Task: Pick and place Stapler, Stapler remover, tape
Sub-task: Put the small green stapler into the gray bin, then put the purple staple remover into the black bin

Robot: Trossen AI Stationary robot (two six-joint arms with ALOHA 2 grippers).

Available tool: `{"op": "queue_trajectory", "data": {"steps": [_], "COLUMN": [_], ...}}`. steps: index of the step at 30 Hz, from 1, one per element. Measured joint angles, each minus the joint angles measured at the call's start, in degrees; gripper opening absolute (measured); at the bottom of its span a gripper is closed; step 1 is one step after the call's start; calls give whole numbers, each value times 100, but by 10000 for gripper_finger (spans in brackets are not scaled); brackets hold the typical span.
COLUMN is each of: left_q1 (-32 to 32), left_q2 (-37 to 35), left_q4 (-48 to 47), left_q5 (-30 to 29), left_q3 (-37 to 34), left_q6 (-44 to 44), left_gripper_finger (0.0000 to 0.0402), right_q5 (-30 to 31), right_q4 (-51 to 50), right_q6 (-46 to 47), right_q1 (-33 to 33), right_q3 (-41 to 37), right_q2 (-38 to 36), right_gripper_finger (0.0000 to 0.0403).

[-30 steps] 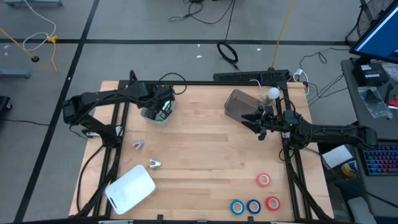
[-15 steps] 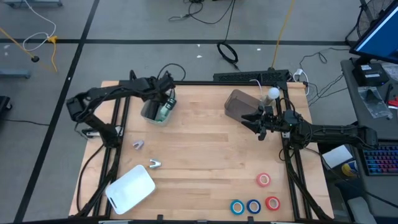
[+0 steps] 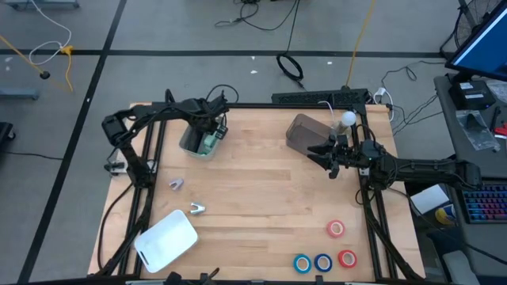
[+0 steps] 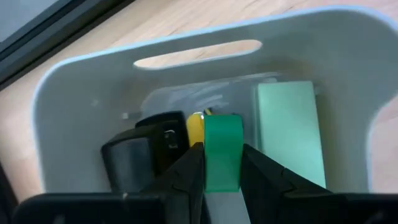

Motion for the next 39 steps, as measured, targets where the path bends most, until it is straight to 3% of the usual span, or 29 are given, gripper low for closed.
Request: {"op": "queue_trajectory", "data": {"steps": [23, 34, 39], "left_q1": [31, 31, 28], "left_q2": [72, -16, -473], "left_q4": [257, 133, -87], "left_q5": [150, 192, 204], "left_q3": [0, 10, 190], "left_q6": [155, 25, -29], "left_gripper_finger": [94, 178, 186], "right_q5": [-2, -2, -2], "right_q4": [-16, -16, -14], "right_q6": [60, 60, 60], "right_q1": [1, 2, 1], "right_q3": [0, 0, 0], "right_q2": [1, 0, 2], "right_gripper_finger": [180, 180, 180]}}
